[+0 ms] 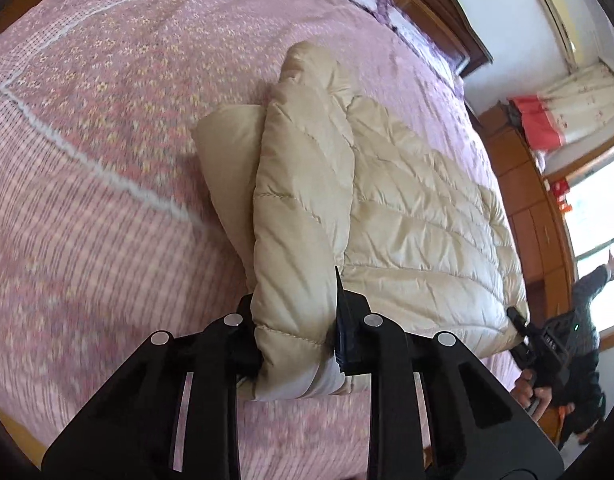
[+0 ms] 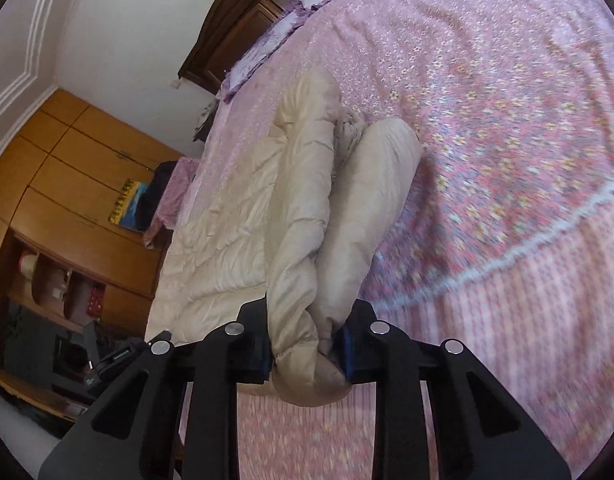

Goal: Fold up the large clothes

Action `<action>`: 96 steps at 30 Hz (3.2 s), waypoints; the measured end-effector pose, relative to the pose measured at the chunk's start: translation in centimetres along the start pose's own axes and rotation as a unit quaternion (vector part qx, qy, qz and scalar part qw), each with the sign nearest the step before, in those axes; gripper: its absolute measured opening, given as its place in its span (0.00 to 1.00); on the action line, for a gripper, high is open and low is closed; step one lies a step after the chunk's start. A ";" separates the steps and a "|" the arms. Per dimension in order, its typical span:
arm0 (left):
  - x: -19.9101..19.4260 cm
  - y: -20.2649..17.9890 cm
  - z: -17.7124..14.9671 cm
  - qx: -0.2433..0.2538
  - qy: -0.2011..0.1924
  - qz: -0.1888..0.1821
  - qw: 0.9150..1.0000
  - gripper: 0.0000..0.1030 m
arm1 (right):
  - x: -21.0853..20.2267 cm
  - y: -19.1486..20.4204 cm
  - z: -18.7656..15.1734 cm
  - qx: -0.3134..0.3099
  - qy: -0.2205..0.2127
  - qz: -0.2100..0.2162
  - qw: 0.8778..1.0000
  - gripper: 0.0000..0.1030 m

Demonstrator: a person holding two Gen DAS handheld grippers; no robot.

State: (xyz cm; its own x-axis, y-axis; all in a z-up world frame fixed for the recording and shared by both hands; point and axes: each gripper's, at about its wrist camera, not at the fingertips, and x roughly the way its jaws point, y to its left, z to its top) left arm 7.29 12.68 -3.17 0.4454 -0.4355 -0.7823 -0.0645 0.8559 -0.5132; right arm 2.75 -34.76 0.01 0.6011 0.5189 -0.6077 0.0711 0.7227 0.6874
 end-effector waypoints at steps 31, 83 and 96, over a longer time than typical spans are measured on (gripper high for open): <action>-4.3 -9.7 -3.3 0.192 -0.015 0.077 0.978 0.70 | -4.5 -4.3 -5.2 0.010 -0.048 -0.101 0.994 0.72; 8.1 -13.7 -6.9 0.359 0.051 0.076 0.929 0.53 | -1.0 9.2 -3.0 -0.142 0.071 0.132 0.978 0.27; -2.2 -9.7 -5.7 0.291 -0.047 0.098 0.951 0.52 | 2.4 14.4 -3.2 -0.188 0.107 0.119 0.969 0.27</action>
State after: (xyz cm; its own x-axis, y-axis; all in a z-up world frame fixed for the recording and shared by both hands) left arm 1.85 3.78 1.56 0.5551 -0.2479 -0.7940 0.3381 0.9394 -0.0569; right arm 2.66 -21.64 7.24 0.3841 0.7445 -0.5460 -0.3691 0.6659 0.6483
